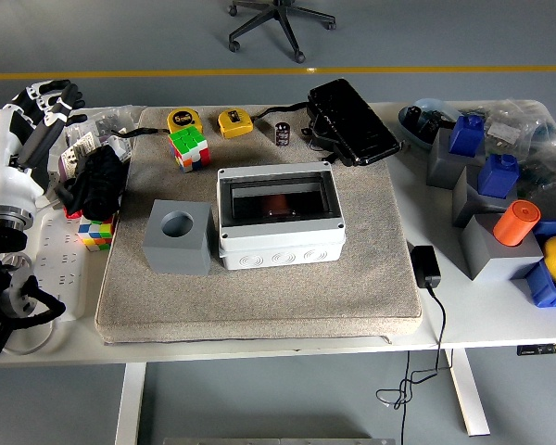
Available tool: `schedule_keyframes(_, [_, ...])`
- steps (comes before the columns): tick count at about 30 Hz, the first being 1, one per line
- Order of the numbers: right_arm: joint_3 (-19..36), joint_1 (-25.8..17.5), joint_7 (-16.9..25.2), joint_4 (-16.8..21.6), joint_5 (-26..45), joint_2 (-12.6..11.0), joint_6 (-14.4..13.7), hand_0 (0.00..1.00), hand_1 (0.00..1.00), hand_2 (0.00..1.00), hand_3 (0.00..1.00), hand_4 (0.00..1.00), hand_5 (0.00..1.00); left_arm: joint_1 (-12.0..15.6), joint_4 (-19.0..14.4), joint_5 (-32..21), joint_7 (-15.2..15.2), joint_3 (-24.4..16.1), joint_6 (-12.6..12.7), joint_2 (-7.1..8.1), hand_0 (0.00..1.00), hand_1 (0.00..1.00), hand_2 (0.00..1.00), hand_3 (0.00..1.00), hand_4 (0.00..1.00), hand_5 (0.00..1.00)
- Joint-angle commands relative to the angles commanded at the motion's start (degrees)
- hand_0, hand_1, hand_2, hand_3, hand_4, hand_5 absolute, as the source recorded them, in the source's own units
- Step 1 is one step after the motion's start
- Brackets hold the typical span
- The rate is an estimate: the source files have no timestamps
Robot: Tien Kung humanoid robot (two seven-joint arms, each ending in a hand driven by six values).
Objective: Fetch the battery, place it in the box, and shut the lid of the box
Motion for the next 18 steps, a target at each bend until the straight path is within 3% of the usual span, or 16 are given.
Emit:
schedule_keyframes(14, [1.71,-4.47,-0.12,0.4,-1.36,0.89,0.13,0.608,0.636,0.612,0.564,0.91,0.47,4.61,-0.48,-0.14,0.55,2.77,-0.51,0.9,0.515,0.603,0.558,0.561,0.877,0.402])
schedule_keyframes(18, [3.74,-4.45,-0.13,0.08,-1.56,0.99,-0.11,0.608,0.636,0.612,0.564,0.91,0.47,4.73,-0.64,0.69,1.11,1.46,-0.63,-0.14,0.515,0.603,0.558,0.561,0.877,0.402])
